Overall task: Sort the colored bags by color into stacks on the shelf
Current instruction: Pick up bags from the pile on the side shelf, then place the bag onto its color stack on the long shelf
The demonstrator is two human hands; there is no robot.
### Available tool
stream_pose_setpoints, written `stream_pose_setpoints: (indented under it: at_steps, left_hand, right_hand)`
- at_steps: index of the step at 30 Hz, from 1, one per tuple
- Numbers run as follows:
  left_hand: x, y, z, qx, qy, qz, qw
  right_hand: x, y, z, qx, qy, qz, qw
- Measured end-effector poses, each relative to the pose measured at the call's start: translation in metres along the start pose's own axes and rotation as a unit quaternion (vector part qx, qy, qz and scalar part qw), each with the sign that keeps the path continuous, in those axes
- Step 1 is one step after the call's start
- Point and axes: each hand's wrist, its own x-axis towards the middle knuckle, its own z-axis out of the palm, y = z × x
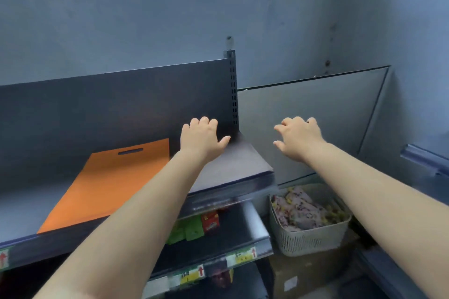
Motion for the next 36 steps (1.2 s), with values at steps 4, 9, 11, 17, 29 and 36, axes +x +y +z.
stream_pose_setpoints:
  at_steps: [4,9,11,17,29,36]
  left_hand:
    - [0.023,0.106,-0.014,-0.012,0.011,0.087,0.996]
    - [0.033,0.234,-0.024,-0.052,0.027,0.190,0.980]
    - [0.034,0.278,-0.028,-0.062,0.034,0.227,0.971]
    - [0.032,0.390,-0.041,-0.106,0.048,0.335,0.935]
    - [0.041,0.533,-0.019,-0.164,-0.013,0.497,0.852]
    - [0.040,0.564,0.010,-0.247,-0.037,0.534,0.807]
  right_hand:
    - [-0.040,0.087,-0.004,-0.062,-0.017,0.066,0.996]
    - [-0.100,0.186,-0.004,-0.100,-0.053,0.152,0.982]
    - [-0.126,0.219,-0.003,-0.106,-0.063,0.185,0.975]
    - [-0.189,0.293,0.002,-0.120,-0.095,0.286,0.946]
    - [-0.263,0.366,0.030,-0.036,-0.137,0.503,0.852]
    - [-0.286,0.383,0.058,0.039,-0.058,0.663,0.746]
